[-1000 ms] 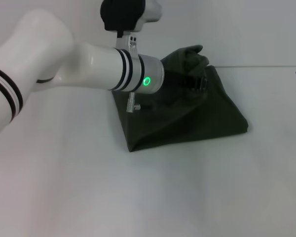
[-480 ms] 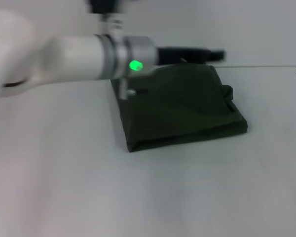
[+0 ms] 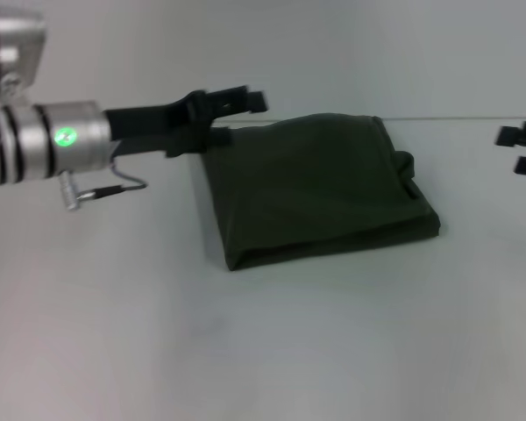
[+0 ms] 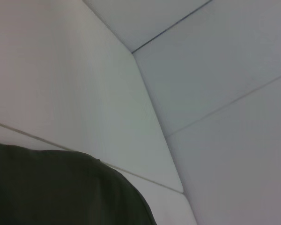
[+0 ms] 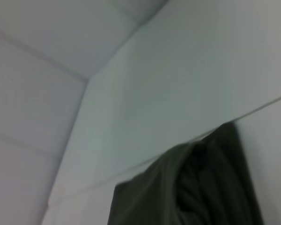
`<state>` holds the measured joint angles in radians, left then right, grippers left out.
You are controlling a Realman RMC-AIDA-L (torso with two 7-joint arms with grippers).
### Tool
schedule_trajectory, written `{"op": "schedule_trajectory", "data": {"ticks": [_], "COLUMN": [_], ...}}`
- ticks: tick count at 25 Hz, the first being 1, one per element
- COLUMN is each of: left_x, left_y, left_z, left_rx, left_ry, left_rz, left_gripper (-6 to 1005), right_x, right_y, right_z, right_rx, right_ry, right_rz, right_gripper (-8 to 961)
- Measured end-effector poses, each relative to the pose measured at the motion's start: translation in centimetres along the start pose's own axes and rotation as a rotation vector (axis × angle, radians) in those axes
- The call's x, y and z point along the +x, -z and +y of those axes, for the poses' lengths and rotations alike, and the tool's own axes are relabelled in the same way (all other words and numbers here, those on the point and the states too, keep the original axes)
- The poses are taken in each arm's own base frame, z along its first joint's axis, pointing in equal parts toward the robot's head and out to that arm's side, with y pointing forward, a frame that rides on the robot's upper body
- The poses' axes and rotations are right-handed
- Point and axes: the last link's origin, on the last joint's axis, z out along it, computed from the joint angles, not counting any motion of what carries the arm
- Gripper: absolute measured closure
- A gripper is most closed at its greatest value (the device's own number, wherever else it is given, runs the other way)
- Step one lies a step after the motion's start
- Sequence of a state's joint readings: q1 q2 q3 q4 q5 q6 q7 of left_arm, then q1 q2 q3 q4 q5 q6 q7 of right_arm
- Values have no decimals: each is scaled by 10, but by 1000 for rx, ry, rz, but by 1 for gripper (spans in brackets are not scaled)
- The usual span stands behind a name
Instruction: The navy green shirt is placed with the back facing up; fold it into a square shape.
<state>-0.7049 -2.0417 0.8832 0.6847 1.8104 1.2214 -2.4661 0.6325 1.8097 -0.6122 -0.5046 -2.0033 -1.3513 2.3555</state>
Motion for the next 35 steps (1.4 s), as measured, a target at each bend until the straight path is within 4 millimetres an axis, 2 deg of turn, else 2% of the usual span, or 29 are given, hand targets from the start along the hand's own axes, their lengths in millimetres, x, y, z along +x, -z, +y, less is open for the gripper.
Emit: {"op": "schedule_trajectory", "data": {"ticks": [3,6,9,12,15,19,23,26,31,35], "left_x": [-4,-6,-10,-13,-14,-18,-22,-22,-22,-21], "left_y": [21,37,47,52,53,49,44,42,41,40], "left_z": [-8,-16,-22,-26,-27,-27,-25,-23,-23,-22], "left_rx": [-10,-12,-12,-11,-14,-20,-33,-37,-38,-40], "left_ry": [25,47,68,77,74,79,83,77,79,76], "left_rz": [36,68,85,104,114,106,106,103,103,101], "left_gripper": [156,63,63,63,63,63,63,64,64,64], "right_x": [-20,-32,-37,-32,-19,-2,14,14,-15,-24], "right_y": [-18,-46,-78,-109,-139,-161,-168,-163,-129,-99], "right_z": [33,64,88,106,117,117,103,85,63,65], "right_rx": [18,62,122,160,183,220,280,388,461,409], "right_ry": [92,151,199,235,255,260,264,279,228,185], "right_rz": [109,186,222,238,253,257,285,281,196,196], "right_gripper": [91,92,93,94,95,97,97,97,97,96]}}
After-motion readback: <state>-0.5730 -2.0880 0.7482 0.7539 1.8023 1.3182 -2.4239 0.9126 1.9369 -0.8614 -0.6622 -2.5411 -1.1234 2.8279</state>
